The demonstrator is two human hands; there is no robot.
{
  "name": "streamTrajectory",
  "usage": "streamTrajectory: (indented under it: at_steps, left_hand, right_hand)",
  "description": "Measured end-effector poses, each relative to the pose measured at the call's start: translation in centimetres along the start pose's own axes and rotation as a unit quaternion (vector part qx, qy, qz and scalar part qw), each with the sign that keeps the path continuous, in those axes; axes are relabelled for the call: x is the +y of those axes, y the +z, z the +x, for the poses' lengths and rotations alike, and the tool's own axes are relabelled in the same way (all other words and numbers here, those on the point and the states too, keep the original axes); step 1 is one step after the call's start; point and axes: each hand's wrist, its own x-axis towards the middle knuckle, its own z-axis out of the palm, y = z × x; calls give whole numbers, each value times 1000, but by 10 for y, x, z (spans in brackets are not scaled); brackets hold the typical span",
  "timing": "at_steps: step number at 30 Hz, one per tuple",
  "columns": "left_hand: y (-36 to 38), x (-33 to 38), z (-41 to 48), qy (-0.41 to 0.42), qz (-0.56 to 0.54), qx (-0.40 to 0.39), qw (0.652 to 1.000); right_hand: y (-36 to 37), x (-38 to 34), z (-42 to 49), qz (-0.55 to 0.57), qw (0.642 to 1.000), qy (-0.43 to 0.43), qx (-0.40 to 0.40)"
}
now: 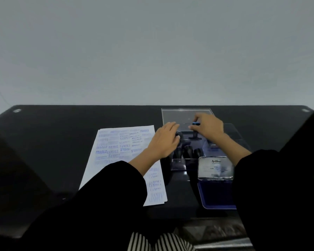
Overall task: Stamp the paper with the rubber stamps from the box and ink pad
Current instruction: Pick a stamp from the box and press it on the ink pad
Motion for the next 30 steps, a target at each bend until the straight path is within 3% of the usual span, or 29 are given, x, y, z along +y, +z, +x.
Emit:
streamTrajectory:
  at_steps: [9,17,22,26,30]
  left_hand:
    - [20,-8,13,-16,18,-42,999]
    - [20,-7,9,-23,7,-47,999]
    - [20,-7,7,-25,-13,-49,998]
    - [21,-8,7,-25,-23,-46,998]
    - [20,-7,7,-24,-26,-45,998]
  right_hand:
    - [23,-1,6,-192,980,-46,-15]
    - [27,-7,6,-286,954,-88,18]
    - [31,-13,13,-197,976,-91,21]
    - [37,-21,17,-81,994,-51,-49]
    - [44,-25,19,-42,994,3,-101]
